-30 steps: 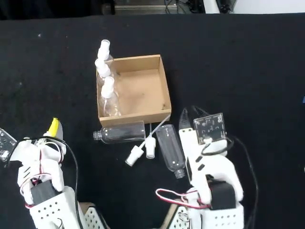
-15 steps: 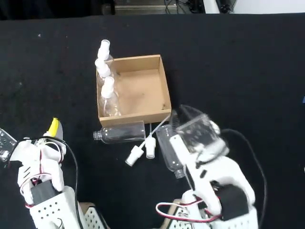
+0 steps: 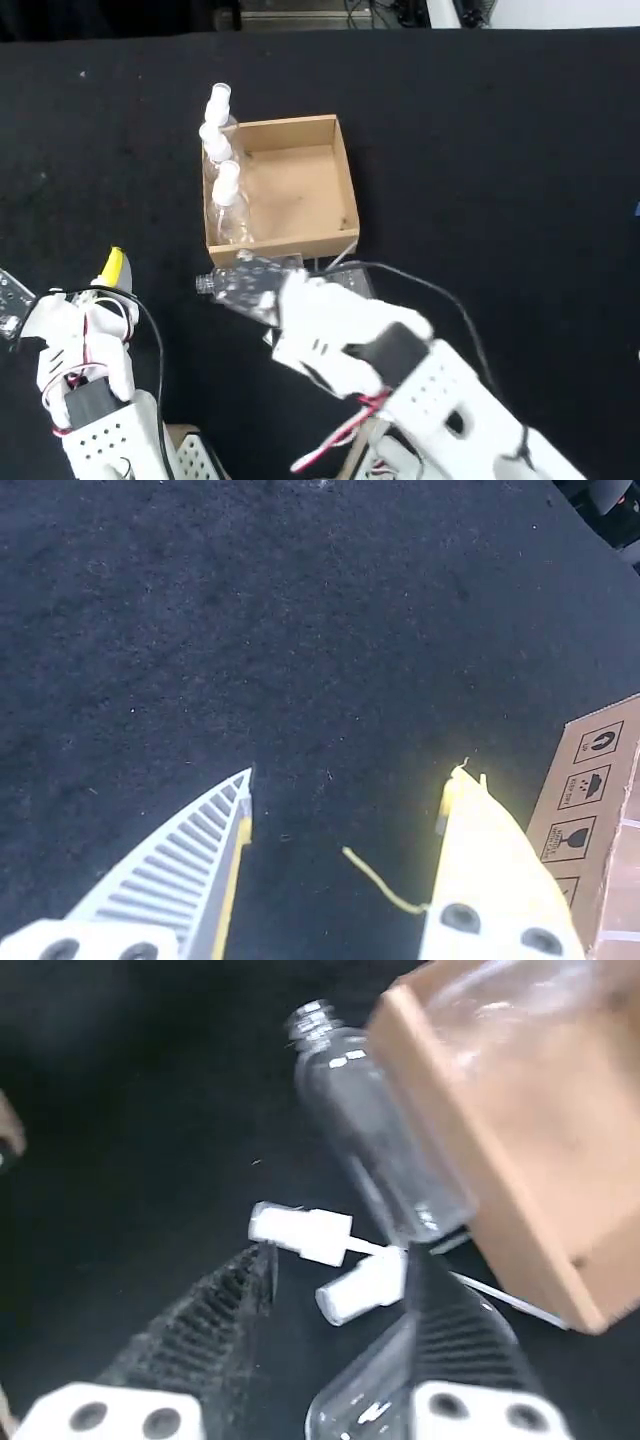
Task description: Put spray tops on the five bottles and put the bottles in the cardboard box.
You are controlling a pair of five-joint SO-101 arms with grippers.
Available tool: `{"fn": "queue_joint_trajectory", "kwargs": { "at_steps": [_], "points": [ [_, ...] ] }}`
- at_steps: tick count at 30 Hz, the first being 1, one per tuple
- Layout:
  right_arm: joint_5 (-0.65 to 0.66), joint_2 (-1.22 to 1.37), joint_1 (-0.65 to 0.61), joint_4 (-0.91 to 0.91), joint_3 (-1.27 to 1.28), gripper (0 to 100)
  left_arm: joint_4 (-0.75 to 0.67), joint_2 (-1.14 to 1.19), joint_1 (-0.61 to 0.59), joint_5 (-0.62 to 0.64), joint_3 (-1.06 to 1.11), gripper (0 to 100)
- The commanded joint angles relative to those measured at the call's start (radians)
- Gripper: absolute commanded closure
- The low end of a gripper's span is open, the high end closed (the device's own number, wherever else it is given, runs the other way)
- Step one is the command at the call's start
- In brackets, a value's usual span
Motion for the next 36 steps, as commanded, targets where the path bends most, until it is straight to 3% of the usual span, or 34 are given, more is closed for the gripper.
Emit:
{"fn": "queue_joint_trajectory", "kwargs": {
  "at_steps": [1, 8, 14, 21, 27, 36],
  "points": [
    [0.008, 0.157, -0.029, -0.097, -0.081, 72.5, -0.023, -0.012, -0.001, 0.003, 0.021, 72],
    [0.011, 0.349, -0.031, -0.310, -0.084, 75.1, -0.023, -0.012, -0.001, 0.003, 0.021, 72],
    [0.192, 0.441, -0.029, -0.330, -0.082, 75.1, -0.023, -0.012, -0.001, 0.003, 0.021, 72],
    [0.262, 0.515, -0.029, -0.373, -0.076, 75.1, -0.023, -0.012, -0.001, 0.003, 0.021, 72],
    [0.273, 0.544, -0.034, -0.359, -0.076, 75.1, -0.023, -0.012, -0.001, 0.003, 0.021, 72],
    [0.276, 0.476, -0.040, -0.141, -0.223, 74.8, -0.023, -0.012, -0.001, 0.003, 0.021, 72]
  ]
}}
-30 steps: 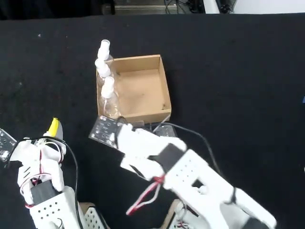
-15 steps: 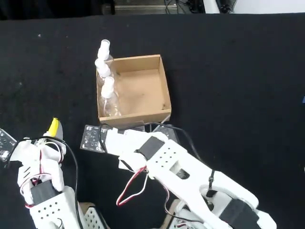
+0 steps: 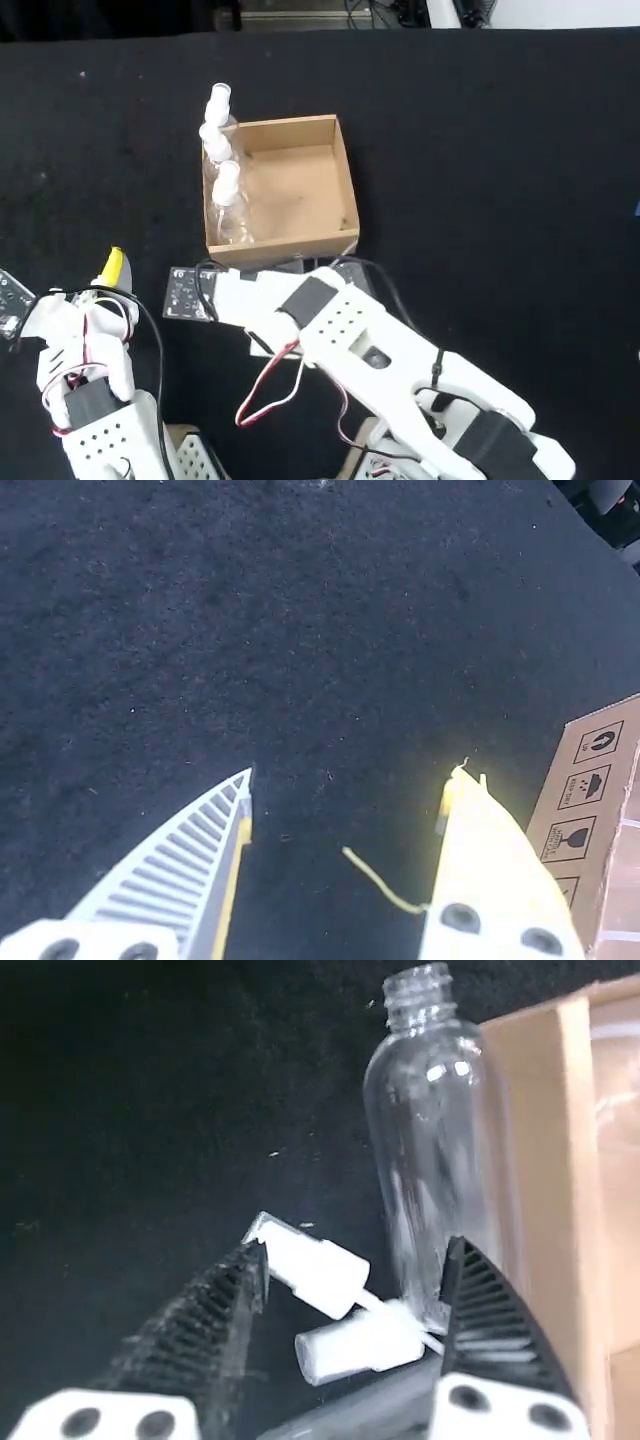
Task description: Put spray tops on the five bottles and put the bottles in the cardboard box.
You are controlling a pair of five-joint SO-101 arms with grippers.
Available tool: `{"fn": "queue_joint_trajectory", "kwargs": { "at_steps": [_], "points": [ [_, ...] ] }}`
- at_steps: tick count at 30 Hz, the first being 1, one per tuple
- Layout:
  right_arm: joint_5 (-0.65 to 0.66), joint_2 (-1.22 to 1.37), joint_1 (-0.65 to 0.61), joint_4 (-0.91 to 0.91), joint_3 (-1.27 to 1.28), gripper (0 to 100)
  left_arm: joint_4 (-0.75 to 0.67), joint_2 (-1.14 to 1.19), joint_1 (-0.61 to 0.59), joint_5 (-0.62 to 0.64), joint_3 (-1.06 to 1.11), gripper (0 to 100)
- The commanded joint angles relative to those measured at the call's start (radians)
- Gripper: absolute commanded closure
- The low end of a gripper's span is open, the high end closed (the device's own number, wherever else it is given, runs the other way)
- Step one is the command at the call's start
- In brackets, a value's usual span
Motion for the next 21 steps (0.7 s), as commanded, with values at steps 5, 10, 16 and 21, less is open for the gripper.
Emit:
{"fn": "queue_joint_trajectory", "kwargs": {
  "at_steps": [5, 10, 16, 21],
  "points": [
    [0.086, -0.024, 0.037, -0.086, -0.059, 75.0, -0.023, -0.012, -0.001, 0.003, 0.021, 72],
    [0.092, 0.054, 0.052, -0.141, -0.051, 74.9, -0.023, -0.012, -0.001, 0.003, 0.021, 72],
    [0.094, 0.114, 0.054, -0.143, -0.047, 74.8, -0.023, -0.012, -0.001, 0.003, 0.021, 72],
    [0.086, 0.148, 0.049, -0.135, -0.047, 75.0, -0.023, -0.012, -0.001, 0.003, 0.021, 72]
  ]
}}
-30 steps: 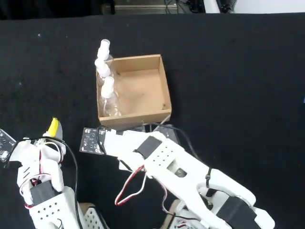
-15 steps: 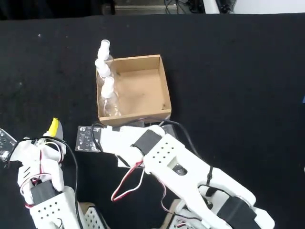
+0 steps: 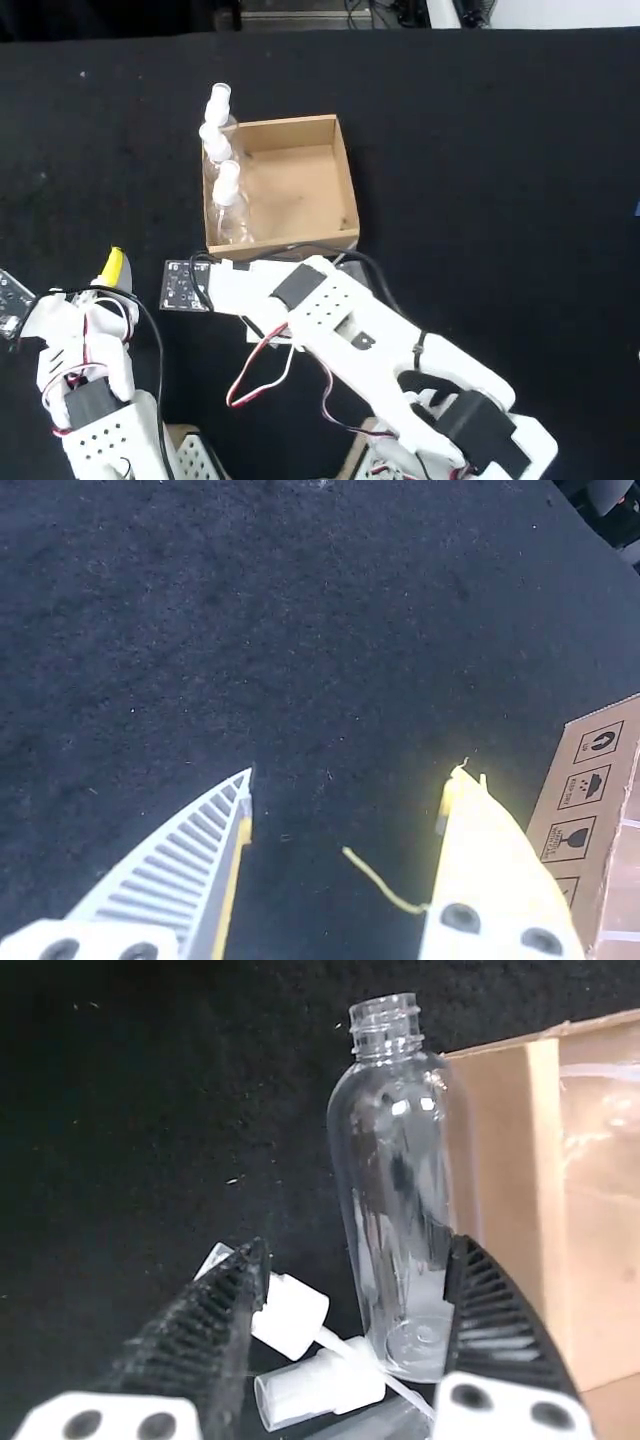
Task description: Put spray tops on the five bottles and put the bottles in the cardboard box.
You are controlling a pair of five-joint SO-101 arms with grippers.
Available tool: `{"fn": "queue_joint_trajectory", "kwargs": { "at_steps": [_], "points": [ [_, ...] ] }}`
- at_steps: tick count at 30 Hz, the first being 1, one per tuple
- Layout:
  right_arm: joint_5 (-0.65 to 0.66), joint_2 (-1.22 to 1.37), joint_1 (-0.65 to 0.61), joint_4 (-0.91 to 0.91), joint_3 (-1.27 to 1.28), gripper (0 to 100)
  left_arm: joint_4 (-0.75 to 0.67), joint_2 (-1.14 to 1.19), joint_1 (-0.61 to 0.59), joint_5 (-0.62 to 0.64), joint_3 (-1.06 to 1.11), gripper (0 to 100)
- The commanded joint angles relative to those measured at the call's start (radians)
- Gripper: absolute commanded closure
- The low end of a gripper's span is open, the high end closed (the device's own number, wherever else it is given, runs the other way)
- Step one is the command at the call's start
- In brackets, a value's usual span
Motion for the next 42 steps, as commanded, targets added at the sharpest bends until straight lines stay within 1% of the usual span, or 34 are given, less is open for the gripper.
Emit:
{"fn": "queue_joint_trajectory", "kwargs": {
  "at_steps": [1, 6, 8, 11, 14, 17, 21, 23, 28, 32, 37, 42],
  "points": [
    [-0.002, 0.002, 0.011, 0.005, -0.018, 75.0, -0.023, -0.012, -0.001, 0.003, 0.021, 72],
    [-0.002, -0.079, -0.083, 0.195, -0.039, 75.0, -0.023, -0.012, -0.001, 0.003, 0.021, 72],
    [-0.018, -0.131, -0.109, 0.219, -0.038, 75.0, -0.023, -0.012, -0.001, 0.003, 0.021, 72],
    [-0.060, -0.209, -0.112, 0.221, -0.031, 74.8, -0.023, -0.012, -0.001, 0.003, 0.021, 72],
    [-0.058, -0.257, -0.092, 0.207, -0.028, 74.8, -0.023, -0.012, -0.001, 0.006, 0.021, 72],
    [-0.057, -0.251, -0.048, 0.164, -0.030, 74.7, -0.023, -0.012, -0.001, 0.006, 0.021, 72],
    [-0.011, -0.168, 0.005, 0.091, -0.036, 74.7, -0.023, -0.012, -0.001, 0.006, 0.021, 72],
    [-0.008, -0.110, 0.017, 0.074, -0.048, 74.7, -0.023, -0.012, -0.001, 0.006, 0.021, 72],
    [-0.003, -0.015, 0.015, 0.066, -0.096, 74.7, -0.023, -0.012, -0.001, 0.006, 0.021, 72],
    [0.063, 0.028, 0.017, 0.066, -0.127, 74.7, -0.023, -0.012, -0.001, 0.006, 0.021, 72],
    [0.094, 0.061, 0.017, 0.064, -0.134, 74.7, -0.023, -0.012, -0.001, 0.006, 0.021, 72],
    [0.087, 0.093, 0.017, -0.028, -0.128, 74.8, -0.023, -0.012, -0.001, 0.006, 0.021, 72]
  ]
}}
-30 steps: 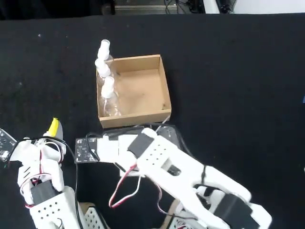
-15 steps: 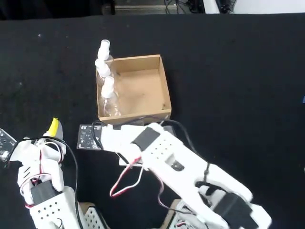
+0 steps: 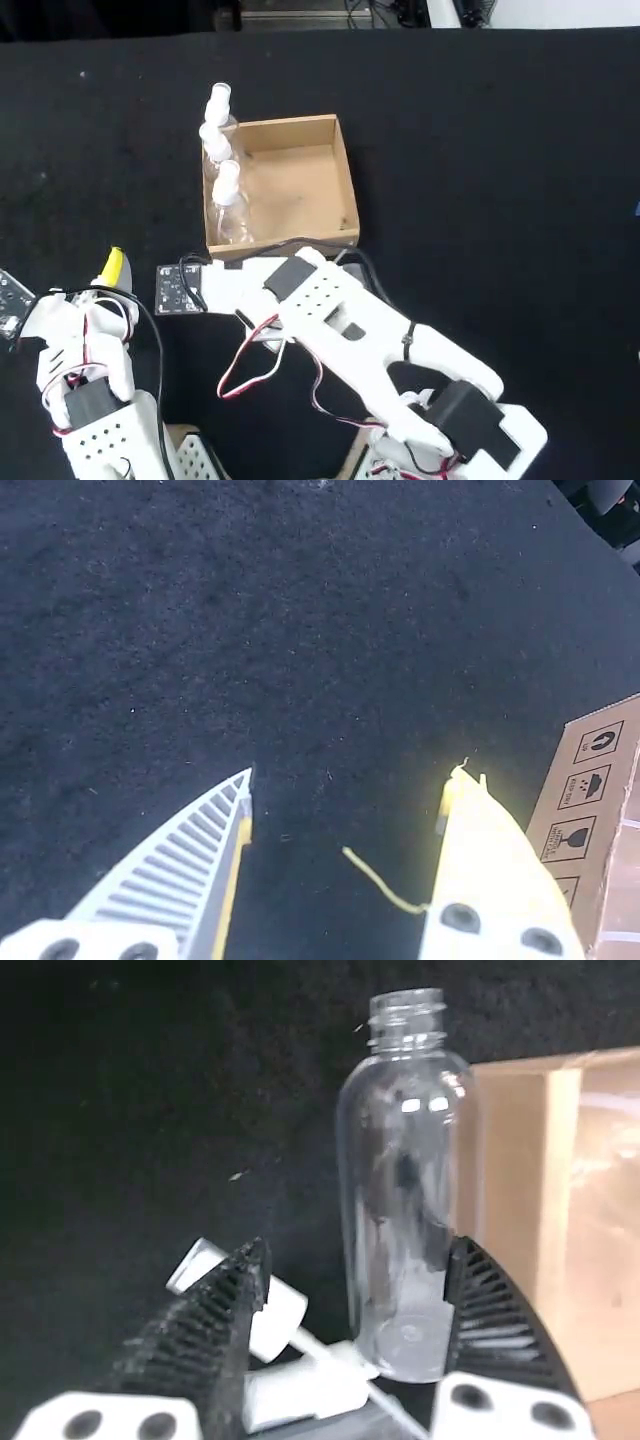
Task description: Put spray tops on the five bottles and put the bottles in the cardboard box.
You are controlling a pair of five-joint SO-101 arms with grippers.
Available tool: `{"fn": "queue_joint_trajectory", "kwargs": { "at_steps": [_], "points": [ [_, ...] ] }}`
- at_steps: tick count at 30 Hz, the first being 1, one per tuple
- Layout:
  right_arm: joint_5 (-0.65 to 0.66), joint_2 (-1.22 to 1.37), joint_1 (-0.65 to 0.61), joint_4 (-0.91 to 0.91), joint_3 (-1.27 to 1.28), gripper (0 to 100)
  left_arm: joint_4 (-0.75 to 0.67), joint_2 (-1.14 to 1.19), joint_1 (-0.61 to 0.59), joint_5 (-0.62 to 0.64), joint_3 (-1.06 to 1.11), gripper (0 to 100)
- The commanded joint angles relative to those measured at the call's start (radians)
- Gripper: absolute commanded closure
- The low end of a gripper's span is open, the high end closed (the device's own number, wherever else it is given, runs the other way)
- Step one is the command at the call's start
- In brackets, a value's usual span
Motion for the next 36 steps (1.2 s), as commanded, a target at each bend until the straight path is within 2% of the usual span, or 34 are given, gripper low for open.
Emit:
{"fn": "queue_joint_trajectory", "kwargs": {
  "at_steps": [1, 9, 21, 26, 28, 33, 36],
  "points": [
    [0.006, 0.036, 0.020, -0.074, -0.045, 74.9, -0.023, -0.012, -0.001, 0.006, 0.021, 72],
    [0.003, 0.091, 0.020, -0.075, -0.045, 75.0, -0.023, -0.012, -0.001, 0.006, 0.021, 72],
    [-0.103, 0.101, 0.015, -0.083, -0.022, 75.6, -0.023, -0.012, -0.001, 0.006, 0.021, 72],
    [-0.120, 0.101, 0.018, -0.083, -0.022, 88.0, -0.023, -0.012, -0.001, 0.006, 0.021, 72],
    [-0.120, 0.090, 0.021, -0.074, -0.024, 89.0, -0.023, -0.012, -0.001, 0.006, 0.021, 72],
    [-0.123, -0.015, 0.089, 0.021, -0.094, 88.1, -0.023, -0.012, -0.001, 0.006, 0.021, 72],
    [-0.175, -0.130, 0.117, 0.107, -0.150, 88.1, -0.023, -0.012, -0.001, 0.006, 0.021, 72]
  ]
}}
